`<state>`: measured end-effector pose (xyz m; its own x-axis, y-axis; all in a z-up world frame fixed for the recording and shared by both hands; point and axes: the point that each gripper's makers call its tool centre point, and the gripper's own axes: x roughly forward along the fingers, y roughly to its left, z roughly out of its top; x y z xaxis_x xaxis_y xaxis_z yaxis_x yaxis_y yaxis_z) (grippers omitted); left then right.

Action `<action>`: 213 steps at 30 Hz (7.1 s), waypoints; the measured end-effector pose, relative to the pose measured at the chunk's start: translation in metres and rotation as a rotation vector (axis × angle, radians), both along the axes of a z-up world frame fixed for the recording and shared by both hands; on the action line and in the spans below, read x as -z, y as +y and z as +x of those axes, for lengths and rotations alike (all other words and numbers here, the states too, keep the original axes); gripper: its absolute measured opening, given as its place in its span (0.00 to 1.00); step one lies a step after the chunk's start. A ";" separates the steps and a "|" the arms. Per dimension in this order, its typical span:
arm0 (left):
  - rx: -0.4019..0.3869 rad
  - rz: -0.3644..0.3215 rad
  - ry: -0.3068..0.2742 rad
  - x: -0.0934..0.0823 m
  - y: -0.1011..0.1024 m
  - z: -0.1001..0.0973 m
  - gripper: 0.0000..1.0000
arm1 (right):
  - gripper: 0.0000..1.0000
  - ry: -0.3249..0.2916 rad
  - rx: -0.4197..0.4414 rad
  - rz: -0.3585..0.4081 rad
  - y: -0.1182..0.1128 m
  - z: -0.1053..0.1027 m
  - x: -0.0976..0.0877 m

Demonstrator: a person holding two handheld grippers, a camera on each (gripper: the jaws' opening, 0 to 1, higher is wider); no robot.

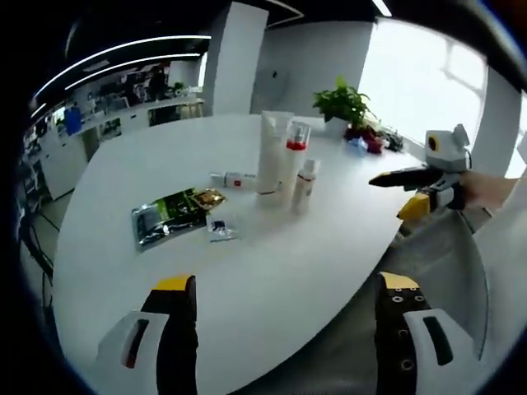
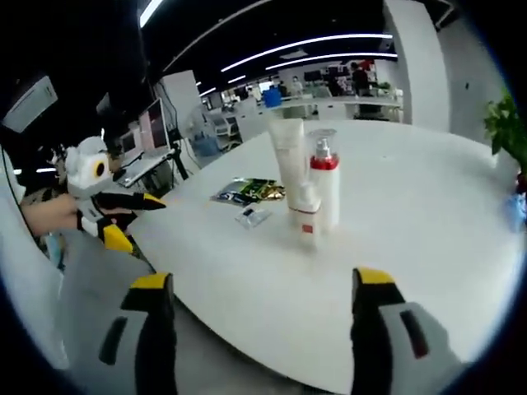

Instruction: Arrange the skincare products in the storage area until every visible bottle or jar stands upright without overlapping.

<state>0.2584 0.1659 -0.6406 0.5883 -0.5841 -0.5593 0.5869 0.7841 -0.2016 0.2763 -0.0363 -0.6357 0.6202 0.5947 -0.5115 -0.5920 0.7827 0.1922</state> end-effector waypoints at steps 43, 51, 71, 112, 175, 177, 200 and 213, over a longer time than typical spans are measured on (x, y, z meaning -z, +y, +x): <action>-0.035 -0.004 -0.055 -0.008 0.001 -0.003 0.97 | 1.00 0.028 0.019 0.006 -0.013 -0.005 -0.001; -0.040 -0.016 -0.053 -0.008 0.002 0.000 0.96 | 1.00 0.003 0.029 0.019 -0.016 0.021 -0.017; -0.044 -0.020 -0.034 -0.006 0.003 0.000 0.94 | 1.00 -0.046 0.036 0.036 -0.021 0.080 -0.062; -0.032 -0.051 0.044 0.002 -0.002 -0.005 0.91 | 0.79 0.067 -0.203 -0.138 0.029 0.253 -0.095; -0.094 -0.114 0.112 0.009 0.004 0.002 0.89 | 0.22 0.357 -0.566 -0.774 0.100 0.272 0.117; -0.093 -0.114 0.113 0.009 0.004 0.002 0.89 | 0.21 0.349 -0.570 -0.773 0.101 0.278 0.119; -0.100 -0.117 0.115 0.010 0.006 0.003 0.88 | 0.20 0.299 -0.561 -0.749 0.097 0.283 0.103; -0.097 -0.117 0.112 0.009 0.005 0.003 0.88 | 0.20 0.235 -0.523 -0.703 0.092 0.293 0.073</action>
